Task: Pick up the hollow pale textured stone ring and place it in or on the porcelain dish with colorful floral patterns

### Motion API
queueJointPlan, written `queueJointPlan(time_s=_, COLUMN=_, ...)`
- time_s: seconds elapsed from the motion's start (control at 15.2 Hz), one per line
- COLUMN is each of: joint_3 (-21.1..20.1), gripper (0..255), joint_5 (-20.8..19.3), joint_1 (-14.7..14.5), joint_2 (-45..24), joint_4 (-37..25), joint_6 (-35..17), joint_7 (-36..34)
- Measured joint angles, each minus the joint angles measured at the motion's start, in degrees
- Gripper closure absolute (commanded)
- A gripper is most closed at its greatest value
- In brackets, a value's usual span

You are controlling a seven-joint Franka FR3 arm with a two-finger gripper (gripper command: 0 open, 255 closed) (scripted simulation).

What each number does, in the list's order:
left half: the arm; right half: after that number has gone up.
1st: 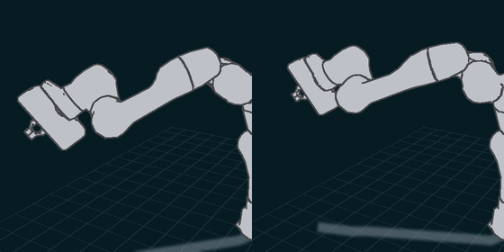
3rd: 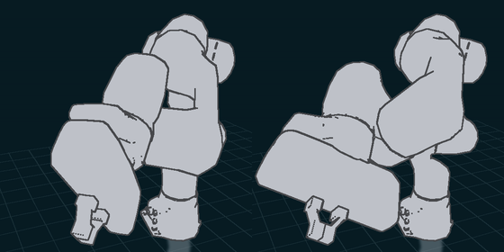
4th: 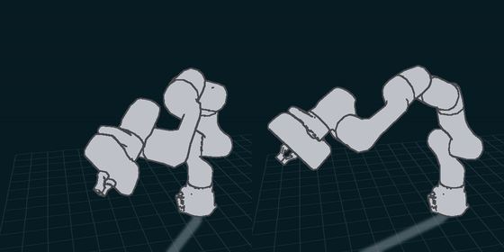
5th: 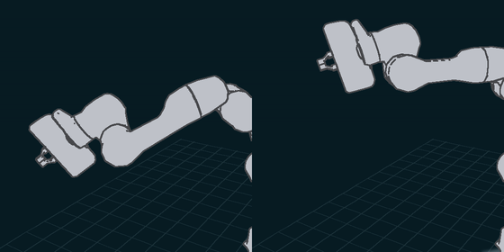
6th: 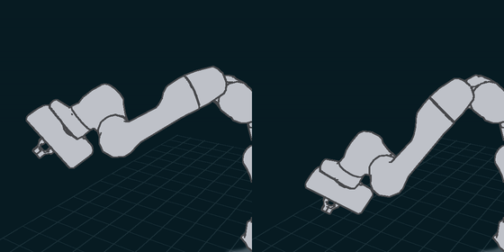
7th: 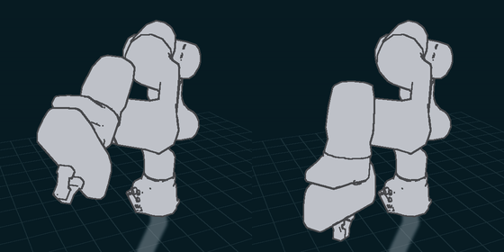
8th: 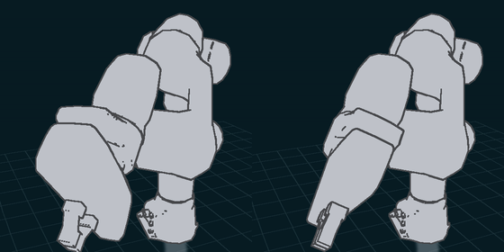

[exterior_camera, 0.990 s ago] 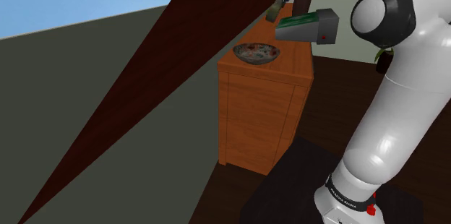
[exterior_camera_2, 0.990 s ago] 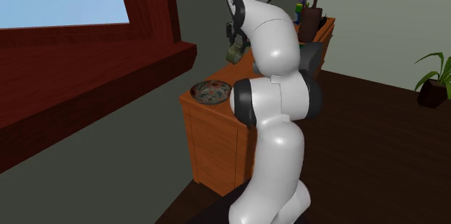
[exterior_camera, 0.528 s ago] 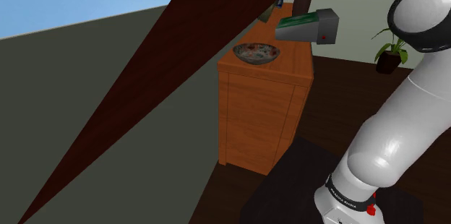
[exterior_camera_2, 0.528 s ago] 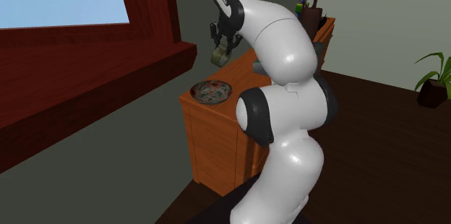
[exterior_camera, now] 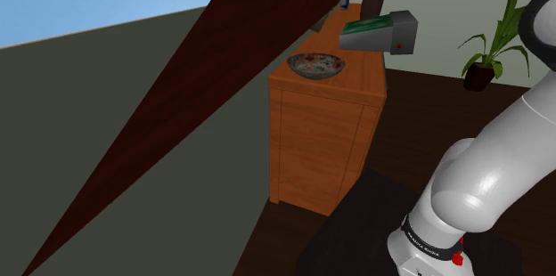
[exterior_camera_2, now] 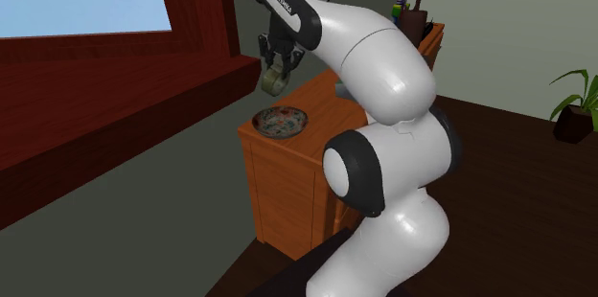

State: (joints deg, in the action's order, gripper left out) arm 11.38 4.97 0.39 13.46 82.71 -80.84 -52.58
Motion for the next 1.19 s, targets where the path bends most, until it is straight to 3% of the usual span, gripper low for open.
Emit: queueJointPlan(time_s=1.19, joint_3=-0.9, gripper=255, joint_5=-1.3, joint_1=0.4, joint_2=7.4, joint_4=21.8, joint_6=-14.5, joint_7=0.4)
